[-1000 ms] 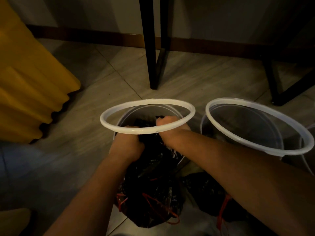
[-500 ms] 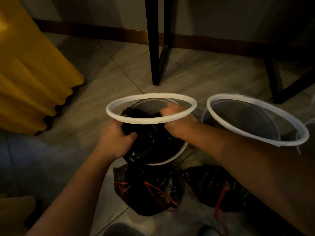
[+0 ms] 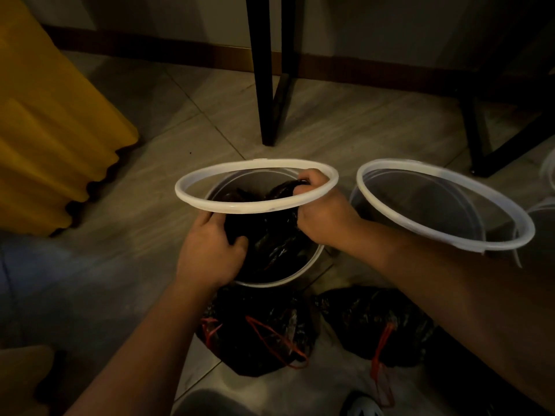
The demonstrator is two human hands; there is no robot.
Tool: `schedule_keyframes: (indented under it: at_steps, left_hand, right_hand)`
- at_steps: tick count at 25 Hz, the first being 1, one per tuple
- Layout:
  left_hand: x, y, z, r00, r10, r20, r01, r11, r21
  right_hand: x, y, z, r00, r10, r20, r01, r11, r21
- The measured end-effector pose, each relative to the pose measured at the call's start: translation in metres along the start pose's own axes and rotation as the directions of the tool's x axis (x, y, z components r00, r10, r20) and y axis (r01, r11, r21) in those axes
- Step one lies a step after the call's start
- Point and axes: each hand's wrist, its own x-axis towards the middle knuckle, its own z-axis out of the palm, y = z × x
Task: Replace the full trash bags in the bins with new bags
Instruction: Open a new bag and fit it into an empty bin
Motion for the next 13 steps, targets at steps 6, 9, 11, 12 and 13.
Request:
schedule_keyframes:
  at_steps: [6, 9, 11, 12, 13]
  left_hand:
    - [-0.017, -0.012, -0.015, 0.987, -0.157, -0.042, 0.151, 0.980, -0.127]
    - [-0.024, -0.019, -0.016, 0.956, -0.291, -0.047, 0.275, 0.937, -0.216]
    - [-0.028, -0.028, -0.017, 0.947, -0.318, 0.045, 0.316, 0.895, -0.316]
    - [-0.029, -0.033, -0.018, 0.942, -0.320, 0.103, 0.335, 0.867, -0.368]
    - [-0.032, -0.037, -0.018, 0.936, -0.316, 0.155, 0.352, 0.839, -0.415]
  right_hand:
    - [-0.005, 0.010, 0.006, 0.992, 0.126, 0.006, -0.126, 0.992, 0.026]
    - [-0.013, 0.016, 0.006, 0.994, 0.104, -0.038, -0.104, 0.995, 0.006]
    - [-0.022, 0.021, 0.008, 0.993, 0.103, -0.055, -0.105, 0.994, -0.031]
    - [-0.026, 0.023, 0.009, 0.991, 0.118, -0.063, -0.120, 0.992, -0.033]
    - [-0.030, 0.025, 0.010, 0.988, 0.139, -0.074, -0.141, 0.990, -0.021]
